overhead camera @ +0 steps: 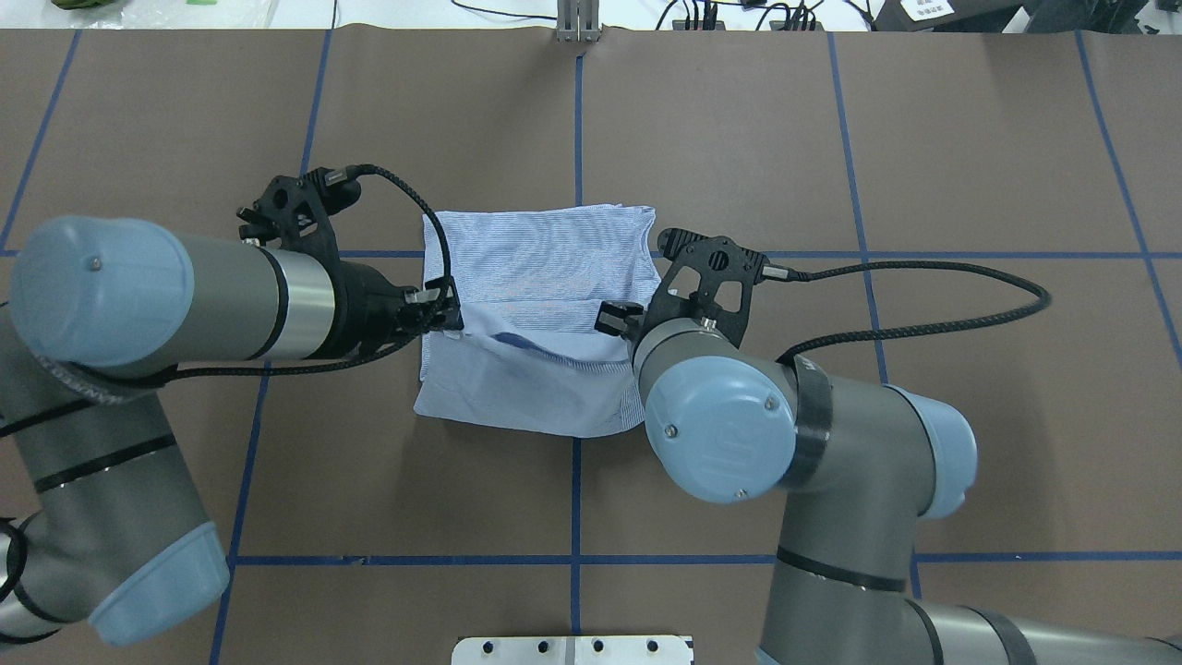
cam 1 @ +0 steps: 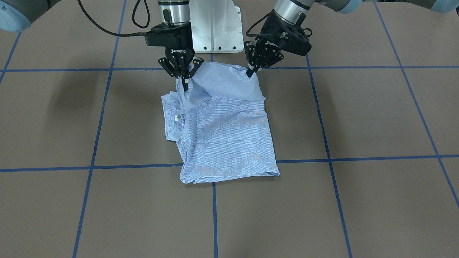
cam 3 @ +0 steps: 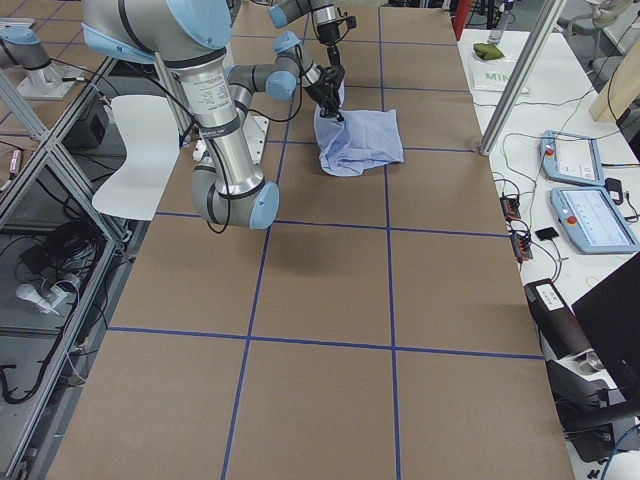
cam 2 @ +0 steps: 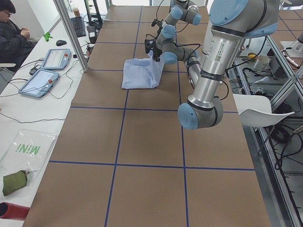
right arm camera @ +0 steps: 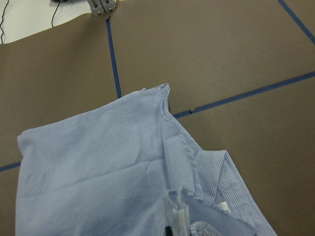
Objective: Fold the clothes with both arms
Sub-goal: 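Lift both near corners and fold them over toward the far edge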
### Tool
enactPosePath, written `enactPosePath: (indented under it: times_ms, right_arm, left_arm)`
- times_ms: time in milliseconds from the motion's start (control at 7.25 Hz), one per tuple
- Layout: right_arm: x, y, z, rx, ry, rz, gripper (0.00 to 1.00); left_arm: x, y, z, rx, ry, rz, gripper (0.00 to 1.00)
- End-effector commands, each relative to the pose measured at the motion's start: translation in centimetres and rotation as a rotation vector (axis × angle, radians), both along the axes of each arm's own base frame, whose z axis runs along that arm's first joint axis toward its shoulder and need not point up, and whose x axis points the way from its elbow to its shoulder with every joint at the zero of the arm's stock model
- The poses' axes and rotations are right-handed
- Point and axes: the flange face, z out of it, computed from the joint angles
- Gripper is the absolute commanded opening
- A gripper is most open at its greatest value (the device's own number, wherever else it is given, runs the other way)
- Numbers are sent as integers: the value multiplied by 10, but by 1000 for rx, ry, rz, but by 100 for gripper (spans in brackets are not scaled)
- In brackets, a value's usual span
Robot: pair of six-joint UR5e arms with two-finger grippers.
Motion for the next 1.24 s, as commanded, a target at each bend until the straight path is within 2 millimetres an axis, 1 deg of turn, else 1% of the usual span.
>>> enactPosePath:
  times_ms: [0, 138, 276, 414, 551, 689, 827, 965, 1103]
  right_arm:
    - [-33, -50, 12, 27, 10, 32, 0]
    - [-59, -76, 11, 10, 48, 52, 0]
    - [-76, -97, 12, -9, 81, 60, 0]
    - [-91, -116, 21, -15, 87, 66, 0]
    - [-100, -133, 39, 8, 100, 58, 0]
    - [-101, -145, 45, 5, 99, 45, 0]
    - [-106, -155, 39, -4, 105, 40, 0]
    - [-115, -169, 27, -10, 110, 47, 0]
    - [-122, -176, 18, -16, 112, 46, 15]
  left_arm:
    - [12, -63, 21, 24, -101, -77, 0]
    - [42, -95, 24, 22, -147, -106, 0]
    - [58, -123, 37, 28, -188, -115, 0]
    - [71, -144, 61, 54, -206, -129, 0]
    - [80, -161, 83, 76, -218, -132, 0]
    - [91, -171, 94, 81, -223, -132, 0]
    - [103, -181, 102, 70, -244, -135, 0]
    - [108, -189, 107, 76, -257, -159, 0]
    - [112, -191, 113, 81, -249, -159, 0]
